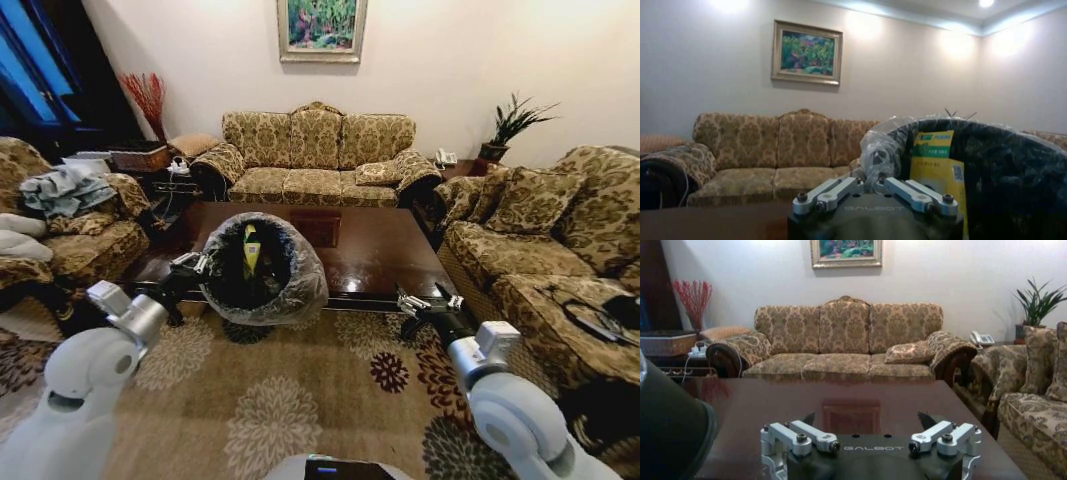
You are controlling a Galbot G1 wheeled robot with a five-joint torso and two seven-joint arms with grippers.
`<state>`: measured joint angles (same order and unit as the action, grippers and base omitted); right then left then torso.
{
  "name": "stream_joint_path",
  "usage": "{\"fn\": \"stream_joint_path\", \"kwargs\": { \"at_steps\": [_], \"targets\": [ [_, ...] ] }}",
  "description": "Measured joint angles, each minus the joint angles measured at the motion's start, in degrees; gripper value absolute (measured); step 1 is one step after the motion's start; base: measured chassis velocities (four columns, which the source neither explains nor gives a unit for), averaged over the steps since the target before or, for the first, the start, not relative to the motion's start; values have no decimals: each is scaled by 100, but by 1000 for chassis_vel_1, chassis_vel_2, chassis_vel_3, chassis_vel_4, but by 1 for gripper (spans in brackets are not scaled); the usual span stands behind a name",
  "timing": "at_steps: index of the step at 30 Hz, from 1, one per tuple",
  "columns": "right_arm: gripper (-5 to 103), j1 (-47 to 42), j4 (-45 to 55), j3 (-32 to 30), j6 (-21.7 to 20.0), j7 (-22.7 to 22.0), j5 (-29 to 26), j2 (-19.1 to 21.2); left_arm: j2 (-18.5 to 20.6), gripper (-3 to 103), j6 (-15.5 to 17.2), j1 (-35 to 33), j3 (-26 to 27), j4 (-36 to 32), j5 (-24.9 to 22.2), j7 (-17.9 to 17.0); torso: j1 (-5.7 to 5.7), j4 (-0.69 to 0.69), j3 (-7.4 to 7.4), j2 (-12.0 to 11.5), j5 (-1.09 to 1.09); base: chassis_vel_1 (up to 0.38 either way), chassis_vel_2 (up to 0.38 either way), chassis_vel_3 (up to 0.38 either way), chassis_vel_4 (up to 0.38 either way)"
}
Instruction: Move to the front of the table and place the trash on the table into the trash bin.
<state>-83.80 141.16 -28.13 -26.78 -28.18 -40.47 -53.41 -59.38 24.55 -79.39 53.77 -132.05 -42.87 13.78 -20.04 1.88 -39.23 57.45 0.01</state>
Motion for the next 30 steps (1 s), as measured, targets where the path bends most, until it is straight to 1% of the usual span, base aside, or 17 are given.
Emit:
{"fn": "stream_joint_path", "kwargs": {
  "at_steps": [6,10,12,13,15,16,17,18,20,21,22,23,24,26,28,29,30],
  "targets": [
    [100,130,-114,172,39,-1,123,-51,-25,3,18,48,-86,44,158,-23,-1,1,0,0,-1,193,69,-221,-68],
    [100,141,-202,246,87,52,222,-95,-44,3,10,34,3,147,173,-17,0,1,0,0,0,255,128,-253,-138],
    [100,166,-276,302,258,74,251,-118,-162,3,-20,-55,125,203,163,-10,1,1,1,0,-2,224,118,-199,-117],
    [100,166,-276,302,258,74,251,-118,-162,3,-20,-55,125,203,163,-10,1,1,1,0,-2,224,126,-154,-117],
    [100,225,-392,340,412,82,296,-161,-463,3,-125,-286,305,306,169,-63,2,4,1,0,-6,125,80,-88,-63],
    [100,225,-392,340,412,82,296,-161,-463,3,-125,-286,305,306,169,-63,2,4,1,0,-6,101,80,-59,-24],
    [100,238,-424,347,457,86,311,-187,-585,3,-124,-365,373,351,227,-154,1,5,1,0,-6,35,54,-59,-24],
    [100,258,-465,362,505,87,341,-220,-668,3,-70,-427,439,383,284,-205,1,4,1,0,-6,35,54,1,-21],
    [100,327,-589,407,601,105,452,-337,-783,3,134,-695,575,488,499,-286,0,2,0,-1,2,0,0,0,0],
    [100,327,-589,407,601,105,452,-337,-783,3,134,-695,575,488,499,-286,0,2,0,-1,2,0,0,0,0],
    [100,352,-645,423,633,124,505,-401,-779,3,134,-848,602,579,645,-265,0,1,-1,-1,5,-56,-28,47,26],
    [100,376,-721,442,680,147,571,-486,-747,3,54,-985,637,717,773,-214,0,1,0,-1,0,-77,-48,47,11],
    [100,376,-721,442,680,147,571,-486,-747,3,54,-985,637,717,773,-214,0,1,0,-1,0,-77,-48,47,11],
    [100,380,-810,456,726,197,646,-609,-674,3,-86,-1129,676,959,826,-141,0,0,0,0,1,-39,-21,24,5],
    [100,355,-866,454,782,272,676,-770,-612,3,-383,-1189,640,1320,760,-44,1,2,0,0,0,0,0,0,0],
    [100,355,-866,454,782,272,676,-770,-612,3,-383,-1189,640,1320,760,-44,1,2,0,0,0,0,0,0,0],
    [100,326,-880,450,798,301,678,-869,-595,3,-639,-1163,558,1598,738,-38,1,2,0,0,-4,0,0,0,0]
  ]
}}
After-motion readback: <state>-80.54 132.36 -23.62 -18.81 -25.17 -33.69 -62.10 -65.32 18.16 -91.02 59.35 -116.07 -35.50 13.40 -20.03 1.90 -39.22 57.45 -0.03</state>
